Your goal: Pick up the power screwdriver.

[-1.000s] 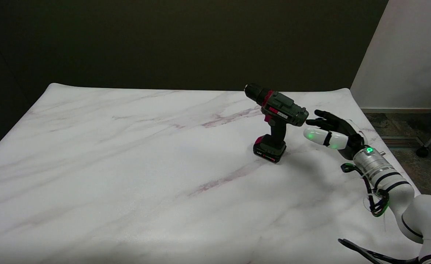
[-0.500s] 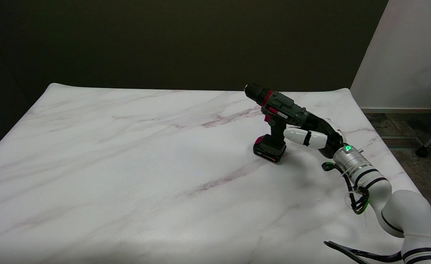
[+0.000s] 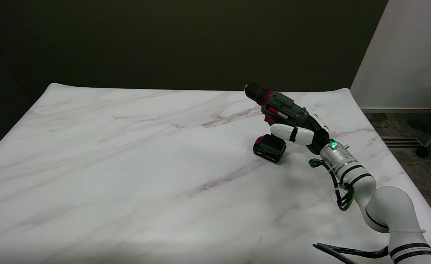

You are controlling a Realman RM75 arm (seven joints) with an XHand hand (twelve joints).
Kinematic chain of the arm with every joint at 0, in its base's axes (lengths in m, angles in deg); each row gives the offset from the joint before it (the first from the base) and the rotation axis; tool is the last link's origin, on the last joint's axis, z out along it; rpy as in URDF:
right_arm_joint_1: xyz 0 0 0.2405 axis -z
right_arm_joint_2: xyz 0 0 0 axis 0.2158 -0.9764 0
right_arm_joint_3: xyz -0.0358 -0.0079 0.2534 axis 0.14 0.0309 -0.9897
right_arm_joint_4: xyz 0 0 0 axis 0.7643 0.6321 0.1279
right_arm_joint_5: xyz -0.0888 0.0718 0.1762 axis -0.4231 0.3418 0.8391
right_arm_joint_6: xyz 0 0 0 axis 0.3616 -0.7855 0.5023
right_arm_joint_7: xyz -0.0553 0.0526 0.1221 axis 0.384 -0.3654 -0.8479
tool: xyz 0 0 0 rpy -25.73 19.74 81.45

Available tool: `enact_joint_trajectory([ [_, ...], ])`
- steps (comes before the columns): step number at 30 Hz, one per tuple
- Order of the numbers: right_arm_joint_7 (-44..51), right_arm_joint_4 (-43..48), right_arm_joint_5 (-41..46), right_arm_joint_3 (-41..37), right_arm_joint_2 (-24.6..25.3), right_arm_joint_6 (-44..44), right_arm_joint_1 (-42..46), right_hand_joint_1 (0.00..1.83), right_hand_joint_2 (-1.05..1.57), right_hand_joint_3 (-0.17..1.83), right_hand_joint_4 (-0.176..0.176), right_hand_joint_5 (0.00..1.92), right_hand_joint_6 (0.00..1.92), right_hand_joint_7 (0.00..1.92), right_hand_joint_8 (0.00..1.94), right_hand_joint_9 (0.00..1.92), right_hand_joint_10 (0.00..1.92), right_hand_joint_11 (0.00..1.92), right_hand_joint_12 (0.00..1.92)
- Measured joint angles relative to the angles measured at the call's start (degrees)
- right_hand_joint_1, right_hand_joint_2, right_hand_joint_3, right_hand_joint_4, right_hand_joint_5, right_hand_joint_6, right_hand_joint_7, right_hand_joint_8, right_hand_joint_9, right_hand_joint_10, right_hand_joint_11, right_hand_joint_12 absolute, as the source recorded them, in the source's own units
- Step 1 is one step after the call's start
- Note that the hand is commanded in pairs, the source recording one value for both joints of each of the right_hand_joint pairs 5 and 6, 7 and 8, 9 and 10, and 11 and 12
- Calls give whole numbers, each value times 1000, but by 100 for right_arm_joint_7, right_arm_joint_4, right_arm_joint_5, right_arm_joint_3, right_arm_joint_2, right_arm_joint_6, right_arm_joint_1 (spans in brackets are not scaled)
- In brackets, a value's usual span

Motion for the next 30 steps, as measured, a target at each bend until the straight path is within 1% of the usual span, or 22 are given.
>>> enact_joint_trajectory([
  [21,-7,93,-14,745,35,-691,-55,998,213,431,-176,228,228,407,407,197,197,364,364],
  [30,-8,76,-16,917,56,-901,-45,989,226,424,-164,222,222,404,404,195,195,359,359],
])
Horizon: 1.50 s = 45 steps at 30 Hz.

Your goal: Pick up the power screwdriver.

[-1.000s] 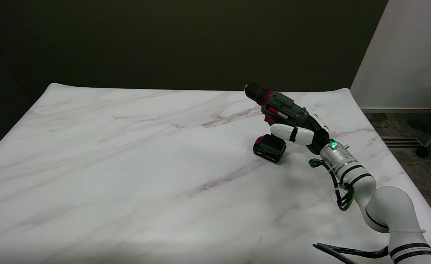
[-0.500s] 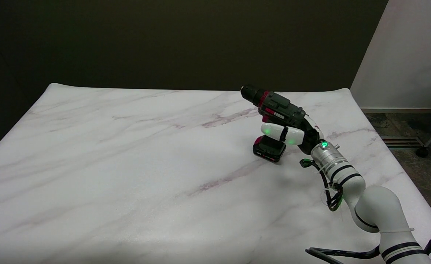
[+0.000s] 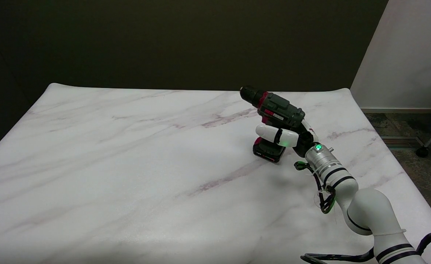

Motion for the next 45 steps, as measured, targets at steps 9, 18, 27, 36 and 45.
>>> enact_joint_trajectory([
  [9,0,-39,-2,89,11,-220,6,983,215,431,-145,218,218,407,407,200,200,355,355],
  [18,0,-85,-3,194,19,-373,0,973,230,421,-127,196,196,402,402,191,191,351,351],
  [27,0,-115,-34,329,39,-541,-46,962,252,419,-115,177,177,395,395,186,186,349,349],
  [36,0,-172,-55,411,59,-638,-111,955,271,400,-99,160,160,388,388,183,183,351,351],
  [45,0,-331,-67,499,81,-667,-285,957,238,429,-79,167,167,403,403,197,197,397,397],
])
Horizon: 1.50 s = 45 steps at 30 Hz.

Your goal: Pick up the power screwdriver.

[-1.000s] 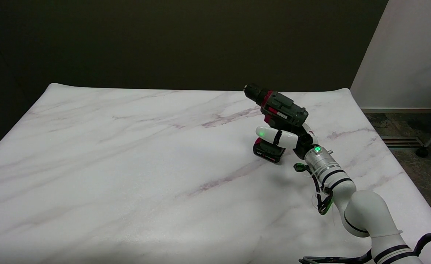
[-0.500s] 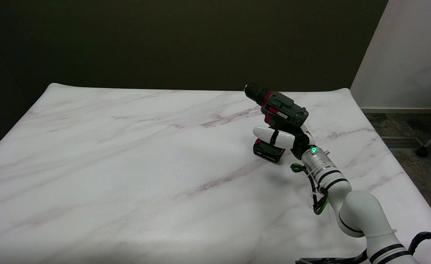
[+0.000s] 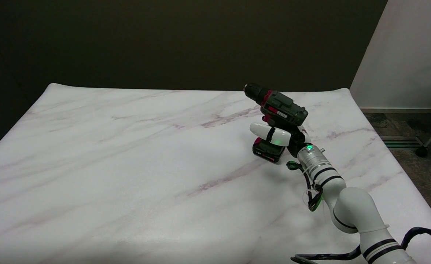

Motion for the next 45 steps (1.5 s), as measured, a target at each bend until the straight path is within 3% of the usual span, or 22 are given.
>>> enact_joint_trajectory([
  [13,-5,-329,-1,72,17,-11,-254,959,224,430,-63,160,160,436,436,268,268,491,491],
  [18,-6,-440,15,85,21,-11,-354,982,367,353,-55,275,275,675,675,633,633,771,771],
  [21,-7,-490,16,85,23,-15,-395,1027,576,308,-35,492,492,930,930,935,935,913,913],
  [30,-13,-576,29,65,18,-35,-469,1055,1137,364,10,815,815,1214,1214,1167,1167,1123,1123],
  [35,-14,-600,22,61,14,-82,-494,1037,1278,438,30,849,849,1275,1275,1250,1250,1450,1450],
  [39,-17,-616,26,54,11,-131,-510,991,1391,503,59,784,784,1439,1439,1435,1435,1570,1570],
  [43,-18,-630,25,48,5,-174,-522,933,1571,511,41,741,741,1820,1820,1775,1775,1721,1721],
  [44,-18,-634,24,46,3,-188,-526,950,1571,502,33,821,821,1920,1920,1897,1897,1797,1797],
  [45,-19,-637,24,45,1,-199,-529,978,1571,454,3,965,965,1920,1920,1920,1920,1889,1889],
])
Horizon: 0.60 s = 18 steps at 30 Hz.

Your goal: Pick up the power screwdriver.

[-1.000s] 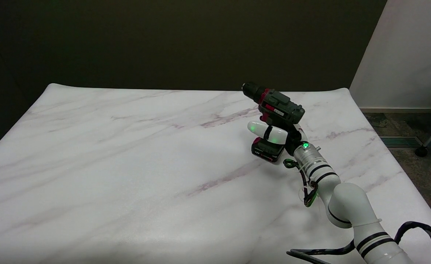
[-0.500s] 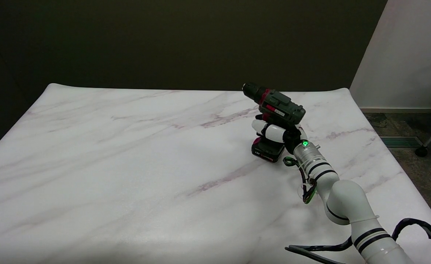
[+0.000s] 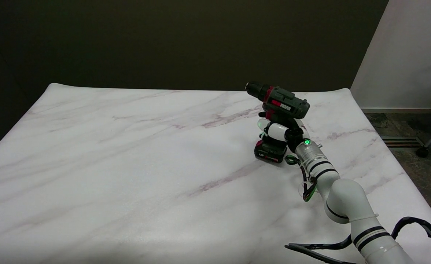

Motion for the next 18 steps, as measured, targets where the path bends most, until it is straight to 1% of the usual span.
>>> enact_joint_trajectory([
  [1,0,-3,-1,0,-2,-12,-2,988,1571,435,-4,1064,1064,1920,1920,1920,1920,1919,1919],
  [2,0,-5,-3,-2,-4,-21,-4,1005,1571,409,37,1173,1173,1920,1920,1920,1920,1920,1920],
  [3,0,-8,-5,-3,-6,-31,-5,1056,1571,385,158,1364,1364,1920,1920,1920,1920,1920,1920],
  [4,0,-12,-6,-4,-9,-41,-7,1072,1571,376,176,1450,1450,1920,1920,1920,1920,1920,1920],
  [7,1,-18,-10,-7,-13,-55,-10,1053,1571,338,176,1815,1815,1920,1920,1920,1920,1920,1920],
  [8,1,-20,-10,-8,-13,-63,-11,1078,1571,331,114,1879,1879,1920,1920,1920,1920,1920,1920],
  [9,1,-21,-11,-8,-14,-68,-11,1102,1571,318,68,1908,1908,1920,1920,1920,1920,1920,1920],
  [13,1,-29,-12,-12,-19,-89,-16,1135,1571,313,67,1920,1920,1920,1920,1920,1920,1920,1920],
  [14,2,-31,-12,-12,-21,-96,-18,1137,1571,321,67,1914,1914,1920,1920,1920,1920,1920,1920],
  [15,2,-33,-13,-13,-22,-104,-19,1139,1571,331,66,1833,1833,1920,1920,1920,1920,1920,1920],
  [16,2,-34,-13,-14,-23,-110,-21,1140,1571,329,72,1641,1641,1920,1920,1920,1920,1920,1920],
  [17,2,-36,-13,-14,-24,-116,-22,1153,1571,335,89,1484,1484,1920,1920,1920,1920,1920,1920],
  [18,2,-37,-13,-15,-25,-126,-23,1166,1571,335,96,1396,1396,1920,1920,1920,1920,1920,1920],
])
